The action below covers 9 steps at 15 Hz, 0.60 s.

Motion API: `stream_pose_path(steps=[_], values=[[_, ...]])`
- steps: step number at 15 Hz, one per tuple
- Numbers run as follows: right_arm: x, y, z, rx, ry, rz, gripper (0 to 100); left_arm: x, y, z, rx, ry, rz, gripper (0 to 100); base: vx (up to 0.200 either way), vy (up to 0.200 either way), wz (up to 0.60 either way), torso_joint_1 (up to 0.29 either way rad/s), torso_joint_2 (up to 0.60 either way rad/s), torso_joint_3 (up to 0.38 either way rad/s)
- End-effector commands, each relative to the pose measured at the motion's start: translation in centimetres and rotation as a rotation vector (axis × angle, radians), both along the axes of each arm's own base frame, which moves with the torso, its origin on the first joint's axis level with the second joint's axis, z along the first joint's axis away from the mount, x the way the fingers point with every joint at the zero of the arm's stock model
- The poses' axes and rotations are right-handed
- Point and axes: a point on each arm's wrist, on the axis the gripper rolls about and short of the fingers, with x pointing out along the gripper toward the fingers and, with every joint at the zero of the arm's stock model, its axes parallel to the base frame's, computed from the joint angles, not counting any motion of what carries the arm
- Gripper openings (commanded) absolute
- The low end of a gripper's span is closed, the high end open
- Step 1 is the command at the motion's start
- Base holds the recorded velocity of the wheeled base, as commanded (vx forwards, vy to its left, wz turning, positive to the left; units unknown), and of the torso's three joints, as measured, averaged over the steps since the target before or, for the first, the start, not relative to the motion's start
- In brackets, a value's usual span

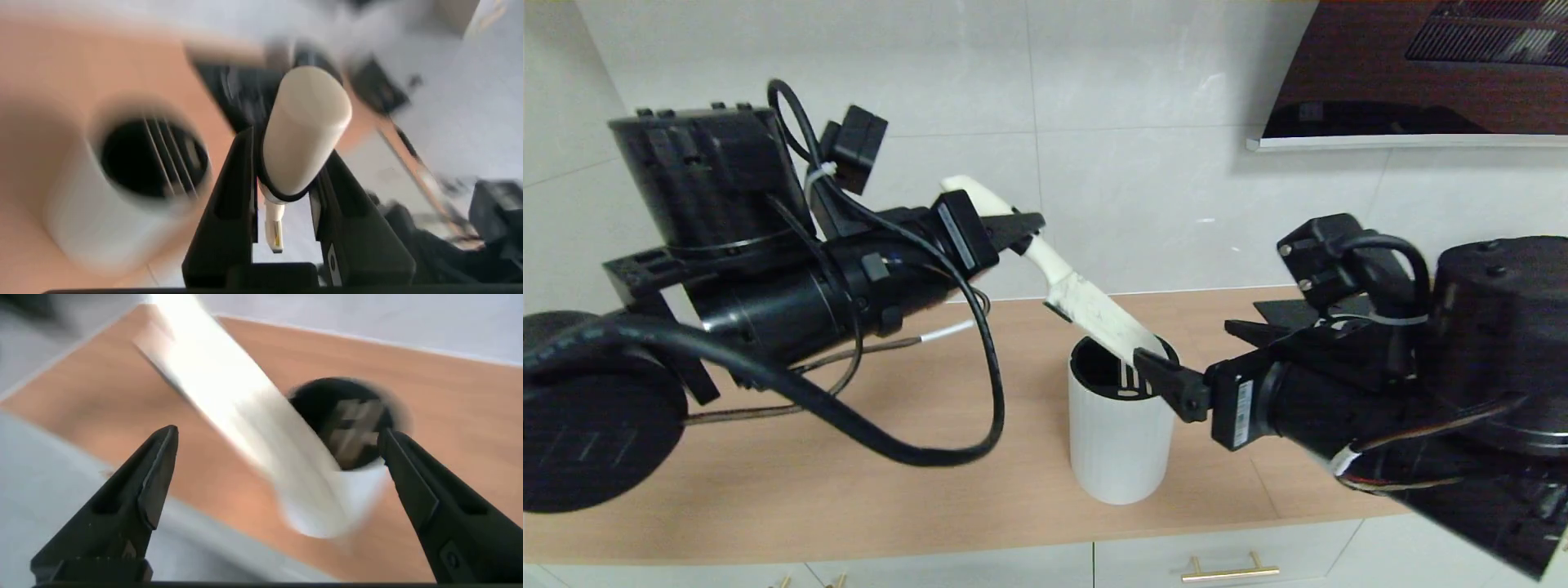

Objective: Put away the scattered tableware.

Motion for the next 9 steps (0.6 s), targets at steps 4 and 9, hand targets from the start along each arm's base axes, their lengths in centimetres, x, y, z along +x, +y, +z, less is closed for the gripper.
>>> stream_pose_path(steps=[4,9], values=[[0.0,-2.3,1.6,0.026,-0.037,-0.054,100,1.2,1.1,3.2,0.022,-0.161,0.054,0,0.000,0.000,0.00,0.000,0.00,0.000],[0.4,-1.8,0.8,0.005,-0.017,-0.054,100,2.8,0.1,-1.5,0.240,-0.269,0.073,0,0.000,0.000,0.00,0.000,0.00,0.000]])
